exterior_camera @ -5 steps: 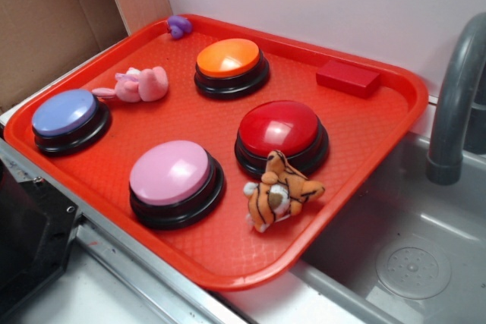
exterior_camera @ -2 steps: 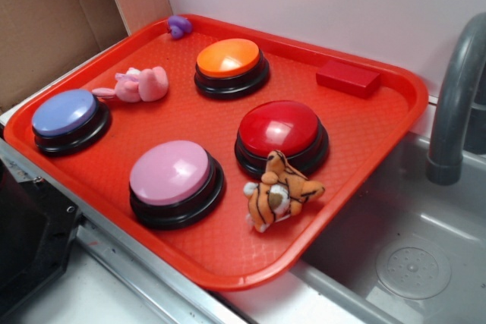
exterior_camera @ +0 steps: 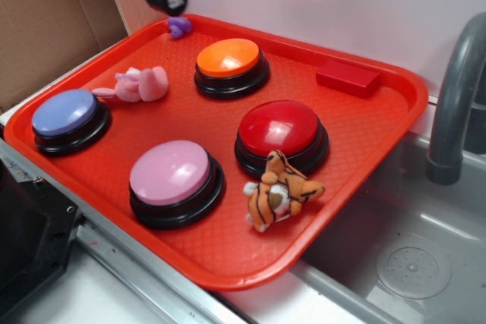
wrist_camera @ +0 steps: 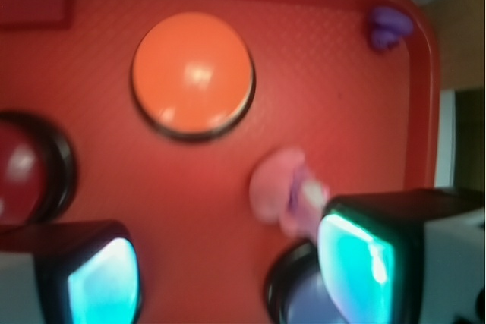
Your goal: Push the orange button.
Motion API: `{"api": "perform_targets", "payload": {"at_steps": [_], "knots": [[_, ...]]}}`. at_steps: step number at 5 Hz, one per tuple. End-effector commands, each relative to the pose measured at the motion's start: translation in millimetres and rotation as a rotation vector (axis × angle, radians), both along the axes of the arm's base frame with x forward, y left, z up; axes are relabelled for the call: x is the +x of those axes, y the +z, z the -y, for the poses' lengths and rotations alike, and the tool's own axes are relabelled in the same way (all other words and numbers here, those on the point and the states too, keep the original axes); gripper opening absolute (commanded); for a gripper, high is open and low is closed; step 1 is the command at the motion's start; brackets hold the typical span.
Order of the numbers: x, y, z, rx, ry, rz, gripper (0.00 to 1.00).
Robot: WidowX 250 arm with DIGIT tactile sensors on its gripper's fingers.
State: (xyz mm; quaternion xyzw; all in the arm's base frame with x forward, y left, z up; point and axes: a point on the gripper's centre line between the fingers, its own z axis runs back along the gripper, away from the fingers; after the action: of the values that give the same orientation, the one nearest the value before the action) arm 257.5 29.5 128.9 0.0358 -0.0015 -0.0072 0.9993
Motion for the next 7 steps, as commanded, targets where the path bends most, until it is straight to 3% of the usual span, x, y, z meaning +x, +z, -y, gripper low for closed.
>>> {"api": "perform_targets", "payload": {"at_steps": [1,2,4,6,7], "knots": [[10.8,17.4,1.3,0.008,-0.013,0.069,1.0],[10.8,17.4,1.3,0.008,-0.013,0.069,1.0],[56.1,-3.7,2.5,0.051,-0.025,0.166,1.0],[63.6,-29.3,2.4,-0.024,0.001,0.127,1.0],[67.1,-46.0,4.9,-0.033,-0.018,0.13,1.0]]}}
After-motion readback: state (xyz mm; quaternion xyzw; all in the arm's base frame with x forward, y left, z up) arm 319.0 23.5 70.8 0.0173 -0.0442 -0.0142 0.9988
